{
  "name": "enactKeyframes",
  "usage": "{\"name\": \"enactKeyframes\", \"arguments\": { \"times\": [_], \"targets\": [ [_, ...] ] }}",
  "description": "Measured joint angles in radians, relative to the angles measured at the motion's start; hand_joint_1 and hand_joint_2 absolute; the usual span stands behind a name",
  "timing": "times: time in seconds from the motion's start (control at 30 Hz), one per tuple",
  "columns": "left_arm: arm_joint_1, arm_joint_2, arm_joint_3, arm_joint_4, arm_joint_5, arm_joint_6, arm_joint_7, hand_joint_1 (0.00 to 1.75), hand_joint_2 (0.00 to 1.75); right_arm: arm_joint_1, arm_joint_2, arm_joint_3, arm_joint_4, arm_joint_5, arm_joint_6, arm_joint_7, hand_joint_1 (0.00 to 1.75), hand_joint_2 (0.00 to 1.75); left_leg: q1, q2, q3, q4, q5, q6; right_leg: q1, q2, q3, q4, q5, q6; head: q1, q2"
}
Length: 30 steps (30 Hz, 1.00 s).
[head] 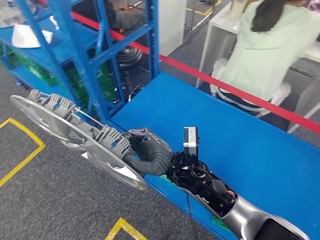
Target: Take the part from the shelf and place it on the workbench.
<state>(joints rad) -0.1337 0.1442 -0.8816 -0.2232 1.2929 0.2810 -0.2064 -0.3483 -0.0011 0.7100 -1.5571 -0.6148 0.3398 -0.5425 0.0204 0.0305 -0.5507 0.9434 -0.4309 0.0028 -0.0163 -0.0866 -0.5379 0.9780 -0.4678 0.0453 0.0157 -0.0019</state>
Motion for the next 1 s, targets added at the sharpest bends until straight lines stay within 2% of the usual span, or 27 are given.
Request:
{"name": "enactKeyframes", "arguments": {
  "times": [0.03,0.07,0.1,0.13,0.17,0.2,0.23,0.3,0.33,0.37,0.4,0.43,0.47,0.53,0.57,0.6,0.63,0.67,0.7,0.73,0.77,0.8,0.83,0.87,0.9,0.97,1.0],
  "targets": [
    [0.0,0.0,0.0,0.0,0.0,0.001,0.0,0.0,1.75,0.0,0.0,0.0,0.0,0.0,0.0,0.0,1.75,1.75,0.002,-0.012,0.002,-0.002,0.002,0.006,-0.002,0.024,-0.019,0.045,-0.027,0.004,0.004,0.0],
    [-0.001,-0.001,0.0,0.0,0.001,0.001,0.0,0.0,1.75,0.0,0.0,0.0,0.001,-0.001,0.001,0.0,1.75,1.75,0.002,-0.022,0.002,-0.002,0.002,0.01,-0.003,0.053,-0.049,0.112,-0.06,0.005,0.01,0.0],
    [-0.001,-0.001,0.0,0.0,0.001,0.001,0.0,0.0,1.75,0.0,-0.001,0.0,0.002,-0.002,0.001,0.0,1.75,1.75,0.001,-0.034,0.002,-0.002,0.001,0.013,-0.002,0.071,-0.087,0.189,-0.092,0.006,0.016,0.0],
    [-0.002,-0.001,0.0,0.0,0.002,0.001,0.0,0.0,1.75,0.0,-0.001,0.0,0.004,-0.002,0.001,0.0,1.75,1.75,-0.001,-0.048,0.002,-0.002,0.001,0.015,-0.001,0.079,-0.121,0.253,-0.112,0.006,0.022,0.0],
    [-0.001,-0.001,0.0,0.0,0.003,0.001,0.0,0.0,1.75,0.001,-0.002,0.0,0.006,-0.003,0.001,0.0,1.75,1.75,-0.004,-0.063,0.004,-0.002,0.0,0.016,-0.001,0.083,-0.141,0.286,-0.114,0.005,0.025,0.0],
    [-0.001,-0.001,0.0,0.0,0.004,0.001,0.0,0.0,1.75,0.001,-0.002,0.0,0.007,-0.004,0.001,0.0,1.75,1.75,-0.006,-0.079,0.006,-0.001,-0.001,0.017,-0.001,0.086,-0.143,0.277,-0.094,0.003,0.027,0.0],
    [-0.001,-0.001,0.0,0.0,0.005,0.001,0.0,0.0,1.75,0.001,-0.002,0.0,0.008,-0.004,0.002,0.0,1.75,1.75,-0.007,-0.095,0.009,-0.001,-0.003,0.017,-0.001,0.091,-0.125,0.228,-0.056,-0.001,0.028,0.0],
    [-0.001,-0.003,0.0,0.0,0.006,0.001,0.0,0.0,1.75,0.0,-0.002,0.0,0.009,-0.006,0.004,0.0,1.75,1.75,-0.007,-0.124,0.012,0.002,-0.008,0.013,-0.002,0.129,-0.069,0.084,0.022,-0.01,0.03,0.0],
    [-0.002,-0.004,0.0,0.0,0.006,0.001,0.0,0.0,1.75,-0.001,-0.002,0.0,0.01,-0.008,0.005,0.0,1.75,1.75,-0.007,-0.137,0.009,0.005,-0.01,0.009,-0.003,0.15,-0.047,0.03,0.041,-0.013,0.03,0.0],
    [-0.002,-0.004,-0.001,0.0,0.007,0.001,0.0,0.0,1.75,-0.002,-0.002,0.0,0.011,-0.011,0.007,-0.001,1.75,1.75,-0.005,-0.149,0.005,0.006,-0.01,0.004,-0.002,0.165,-0.036,-0.001,0.047,-0.015,0.029,0.0],
    [-0.001,-0.004,-0.001,0.0,0.007,0.001,0.0,0.0,1.75,-0.002,-0.002,0.0,0.012,-0.013,0.01,-0.001,1.75,1.75,-0.003,-0.161,0.0,0.006,-0.01,-0.002,-0.001,0.168,-0.031,-0.011,0.042,-0.017,0.028,0.0],
    [0.001,-0.004,-0.001,0.0,0.008,0.001,-0.001,0.0,1.75,-0.003,-0.001,0.0,0.013,-0.015,0.012,-0.001,1.75,1.75,0.0,-0.172,-0.003,0.004,-0.009,-0.008,-0.001,0.157,-0.028,-0.017,0.04,-0.02,0.028,0.0],
    [0.004,-0.003,-0.001,0.0,0.009,0.001,-0.001,0.0,1.75,-0.003,-0.001,0.001,0.013,-0.016,0.013,-0.001,1.75,1.75,0.001,-0.164,-0.005,0.005,-0.011,-0.013,-0.002,0.146,-0.023,-0.022,0.041,-0.025,0.027,0.0],
    [0.005,-0.003,-0.001,0.0,0.011,0.001,-0.002,0.0,1.75,-0.006,0.0,0.001,0.014,-0.017,0.015,-0.001,1.75,1.75,-0.002,-0.107,-0.031,0.055,-0.039,-0.022,-0.004,0.119,-0.013,-0.034,0.042,-0.036,0.016,0.0],
    [0.004,-0.003,-0.001,0.0,0.011,0.001,-0.002,0.0,1.75,-0.006,0.0,0.001,0.015,-0.017,0.016,-0.001,1.75,1.75,-0.003,-0.071,-0.062,0.115,-0.067,-0.025,-0.002,0.104,-0.01,-0.037,0.041,-0.041,0.009,0.0],
    [0.002,-0.002,-0.001,0.0,0.011,0.001,-0.003,0.0,1.75,-0.007,0.0,0.001,0.016,-0.018,0.016,-0.002,1.75,1.75,-0.004,-0.049,-0.103,0.188,-0.097,-0.029,-0.001,0.09,-0.008,-0.037,0.038,-0.045,0.004,0.0],
    [0.001,-0.002,-0.001,0.0,0.012,0.001,-0.003,0.0,1.75,-0.007,0.0,0.001,0.017,-0.018,0.017,-0.002,1.75,1.75,-0.003,-0.042,-0.143,0.258,-0.12,-0.032,0.001,0.075,-0.006,-0.037,0.036,-0.047,0.001,0.0],
    [0.002,-0.002,-0.001,0.0,0.013,0.001,-0.003,0.0,1.75,-0.006,0.0,0.001,0.019,-0.018,0.017,-0.002,1.75,1.75,-0.003,-0.04,-0.169,0.3,-0.125,-0.034,0.001,0.061,-0.004,-0.037,0.033,-0.047,0.0,0.0],
    [0.004,-0.002,-0.001,0.0,0.013,0.001,-0.003,0.0,1.75,-0.006,0.0,0.001,0.021,-0.019,0.017,-0.003,1.75,1.75,-0.002,-0.038,-0.175,0.3,-0.11,-0.036,0.0,0.048,-0.002,-0.037,0.029,-0.046,-0.002,0.0],
    [0.005,-0.001,-0.001,0.0,0.014,0.001,-0.004,0.0,1.75,-0.006,0.0,0.001,0.023,-0.019,0.018,-0.003,1.75,1.75,0.0,-0.033,-0.158,0.258,-0.077,-0.037,0.0,0.036,0.003,-0.037,0.025,-0.045,-0.004,0.0],
    [0.006,-0.001,-0.001,0.0,0.014,0.001,-0.004,0.0,1.75,-0.006,0.0,0.001,0.024,-0.019,0.019,-0.003,1.75,1.75,0.001,-0.018,-0.123,0.185,-0.035,-0.037,0.0,0.025,0.009,-0.037,0.02,-0.041,-0.005,0.0],
    [0.005,0.0,-0.001,0.0,0.014,0.001,-0.004,0.0,1.75,-0.007,0.0,0.001,0.024,-0.019,0.02,-0.003,1.75,1.75,-0.003,0.01,-0.087,0.11,-0.004,-0.036,0.002,0.015,0.015,-0.036,0.015,-0.036,-0.007,0.0],
    [0.004,0.0,-0.001,0.0,0.015,0.001,-0.004,0.0,1.75,-0.007,0.0,0.001,0.025,-0.02,0.021,-0.003,1.75,1.75,-0.005,0.029,-0.059,0.052,0.017,-0.031,0.006,0.006,0.019,-0.035,0.01,-0.031,-0.009,0.0],
    [0.002,0.0,-0.001,0.0,0.015,0.002,-0.004,0.0,1.75,-0.008,0.0,0.001,0.025,-0.021,0.022,-0.003,1.75,1.75,-0.009,0.043,-0.045,0.02,0.025,-0.024,0.01,-0.003,0.023,-0.034,0.005,-0.026,-0.008,0.0],
    [0.001,0.0,-0.001,0.0,0.016,0.002,-0.004,0.0,1.75,-0.009,0.0,0.001,0.026,-0.024,0.023,-0.003,1.75,1.75,-0.012,0.043,-0.043,0.012,0.021,-0.016,0.014,-0.012,0.026,-0.034,0.001,-0.021,-0.007,0.0],
    [0.003,0.0,-0.001,0.0,0.017,0.003,-0.004,0.0,1.75,-0.011,0.0,0.001,0.027,-0.03,0.025,-0.004,1.75,1.75,-0.01,0.014,-0.045,0.013,0.02,-0.002,0.012,-0.026,0.031,-0.031,-0.009,-0.011,-0.001,0.0],
    [0.003,0.0,-0.001,0.0,0.017,0.003,-0.004,0.0,1.75,-0.012,0.0,0.001,0.027,-0.032,0.025,-0.004,1.75,1.75,-0.008,0.002,-0.044,0.012,0.02,0.004,0.01,-0.015,0.028,-0.018,-0.021,-0.006,0.001,0.0]
  ]
}}
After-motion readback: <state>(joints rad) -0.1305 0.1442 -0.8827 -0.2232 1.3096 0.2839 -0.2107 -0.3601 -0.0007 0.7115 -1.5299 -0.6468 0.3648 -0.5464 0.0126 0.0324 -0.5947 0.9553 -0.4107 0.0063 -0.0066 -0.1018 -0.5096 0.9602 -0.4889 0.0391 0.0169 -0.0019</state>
